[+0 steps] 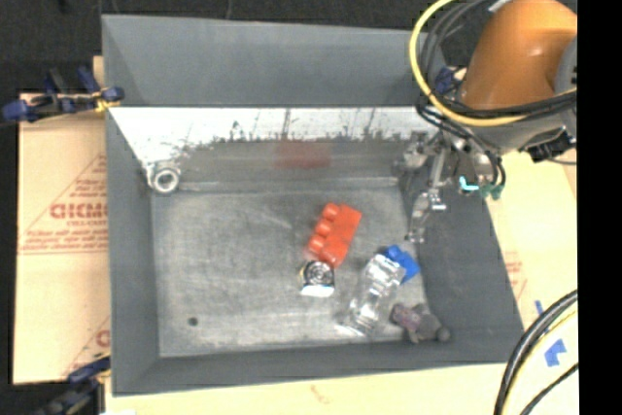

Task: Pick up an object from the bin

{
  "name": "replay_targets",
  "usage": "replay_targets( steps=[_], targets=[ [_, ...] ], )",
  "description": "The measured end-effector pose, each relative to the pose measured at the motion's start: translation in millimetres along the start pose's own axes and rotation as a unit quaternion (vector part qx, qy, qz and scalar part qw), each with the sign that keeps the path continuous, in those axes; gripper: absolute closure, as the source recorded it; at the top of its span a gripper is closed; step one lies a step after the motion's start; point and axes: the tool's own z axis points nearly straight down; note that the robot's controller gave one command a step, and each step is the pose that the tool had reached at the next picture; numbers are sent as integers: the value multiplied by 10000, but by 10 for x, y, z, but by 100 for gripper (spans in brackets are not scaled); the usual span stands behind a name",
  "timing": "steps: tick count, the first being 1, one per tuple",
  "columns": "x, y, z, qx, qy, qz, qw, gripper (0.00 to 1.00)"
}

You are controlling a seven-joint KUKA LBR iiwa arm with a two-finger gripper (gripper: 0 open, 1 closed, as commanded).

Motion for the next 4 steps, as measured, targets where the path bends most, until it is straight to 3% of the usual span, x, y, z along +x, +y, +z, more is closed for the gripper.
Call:
replay_targets(
  steps=[1, 2, 3, 4],
  targets=[
    [605, -434, 850, -5, 20, 342, 9994, 0],
    [703, -267, 1454, -3, -19, -459, 9989, 0],
    [686, -279, 1430, 13, -45, -471, 9989, 100],
    [671, -482, 93, 20, -73, -602, 9982, 100]
  ],
)
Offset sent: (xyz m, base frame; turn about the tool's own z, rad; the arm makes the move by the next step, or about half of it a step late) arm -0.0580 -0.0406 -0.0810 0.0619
